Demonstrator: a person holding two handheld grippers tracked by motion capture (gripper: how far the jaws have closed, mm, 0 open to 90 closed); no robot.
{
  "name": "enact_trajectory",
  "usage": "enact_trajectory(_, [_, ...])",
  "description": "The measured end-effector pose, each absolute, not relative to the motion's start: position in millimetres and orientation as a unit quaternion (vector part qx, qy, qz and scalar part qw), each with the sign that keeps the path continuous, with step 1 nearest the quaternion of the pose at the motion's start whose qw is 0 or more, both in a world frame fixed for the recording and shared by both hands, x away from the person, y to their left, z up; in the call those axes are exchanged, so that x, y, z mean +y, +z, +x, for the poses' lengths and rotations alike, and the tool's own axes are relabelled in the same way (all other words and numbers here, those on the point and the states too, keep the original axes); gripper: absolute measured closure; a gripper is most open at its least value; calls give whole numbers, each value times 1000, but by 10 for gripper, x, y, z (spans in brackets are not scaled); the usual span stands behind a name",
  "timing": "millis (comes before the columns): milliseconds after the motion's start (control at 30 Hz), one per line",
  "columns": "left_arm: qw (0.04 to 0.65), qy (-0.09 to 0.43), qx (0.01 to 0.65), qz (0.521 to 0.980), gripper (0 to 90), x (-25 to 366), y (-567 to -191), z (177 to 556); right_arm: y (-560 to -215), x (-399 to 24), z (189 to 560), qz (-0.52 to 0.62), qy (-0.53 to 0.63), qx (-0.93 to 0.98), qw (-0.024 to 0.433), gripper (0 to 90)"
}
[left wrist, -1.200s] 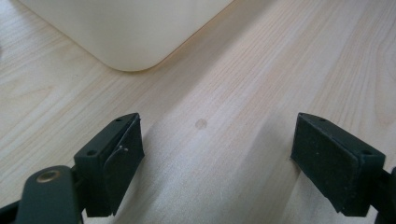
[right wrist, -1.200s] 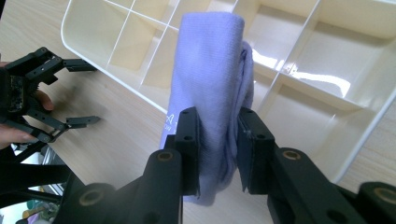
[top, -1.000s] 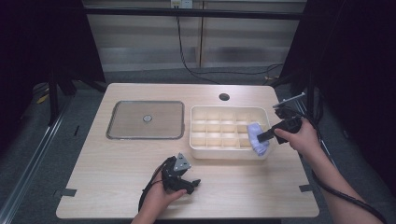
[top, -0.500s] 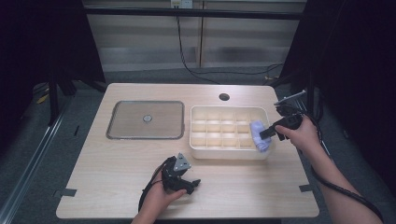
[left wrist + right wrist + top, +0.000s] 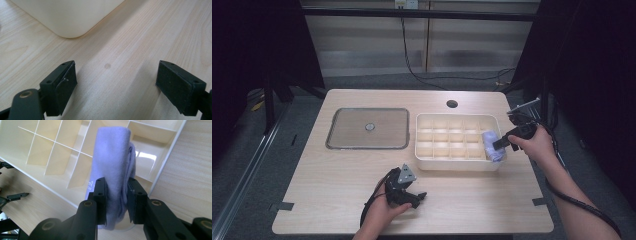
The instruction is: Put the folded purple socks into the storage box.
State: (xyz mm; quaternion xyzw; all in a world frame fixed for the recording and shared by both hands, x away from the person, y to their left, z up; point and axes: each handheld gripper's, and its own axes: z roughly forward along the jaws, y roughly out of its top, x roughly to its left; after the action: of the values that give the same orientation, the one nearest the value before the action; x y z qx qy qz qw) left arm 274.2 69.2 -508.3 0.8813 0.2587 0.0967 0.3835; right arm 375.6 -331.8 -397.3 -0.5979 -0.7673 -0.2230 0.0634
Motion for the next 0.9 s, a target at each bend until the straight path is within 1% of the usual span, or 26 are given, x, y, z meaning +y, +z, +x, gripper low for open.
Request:
enact_trajectory(400, [386,96,260,880,162,691,-5087,2737,-4092,-3257,3749,-591,-209,-777,61,720])
enact_trajectory(900, [387,96,261,879,161,691,-5088,2736,-4124,-3233,3742,-584,-194,-787,48,719])
